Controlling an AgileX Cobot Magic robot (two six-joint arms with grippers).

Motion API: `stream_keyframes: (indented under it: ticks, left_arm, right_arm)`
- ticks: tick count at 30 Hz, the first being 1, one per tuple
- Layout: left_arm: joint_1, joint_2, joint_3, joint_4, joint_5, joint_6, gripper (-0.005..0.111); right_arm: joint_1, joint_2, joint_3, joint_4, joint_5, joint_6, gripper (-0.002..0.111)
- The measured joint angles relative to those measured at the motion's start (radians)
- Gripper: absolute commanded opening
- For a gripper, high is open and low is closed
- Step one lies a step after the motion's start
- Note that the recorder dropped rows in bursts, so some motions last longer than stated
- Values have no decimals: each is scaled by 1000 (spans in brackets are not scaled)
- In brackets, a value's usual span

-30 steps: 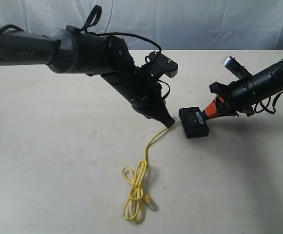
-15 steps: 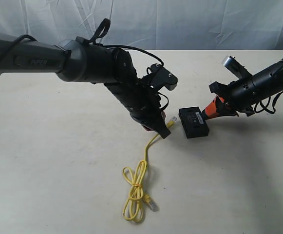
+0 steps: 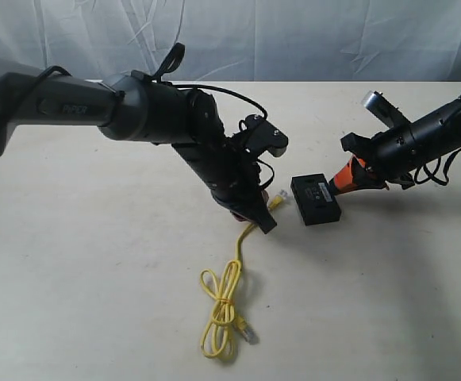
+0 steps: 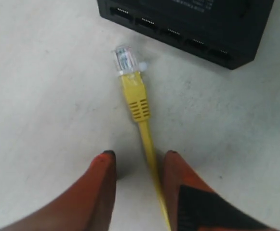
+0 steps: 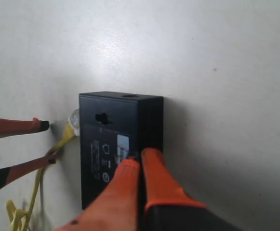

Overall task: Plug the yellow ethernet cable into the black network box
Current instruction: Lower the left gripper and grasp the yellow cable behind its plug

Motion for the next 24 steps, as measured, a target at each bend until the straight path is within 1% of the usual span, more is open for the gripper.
stream_keyframes:
  ticks: [4, 7, 9, 18, 20, 24]
  left_arm:
    - [0, 0, 0, -14, 2, 0, 33]
    - [0, 0, 0, -70, 4, 0, 33]
    - [0, 0, 0, -79, 4, 0, 33]
    - [0, 14, -3, -42, -14, -5, 32]
    - [0, 18, -7, -42, -12, -5, 26]
    - [0, 18, -9, -5, -6, -5, 2]
  right_arm:
    - [0, 0, 0, 2, 0, 0, 0]
    - [0, 0, 0, 4, 0, 0, 0]
    - [0, 0, 0, 4, 0, 0, 0]
    - [0, 0, 0, 6, -2, 0, 0]
    - [0, 0, 0, 6, -2, 0, 0]
    - [0, 0, 0, 6, -5, 0, 0]
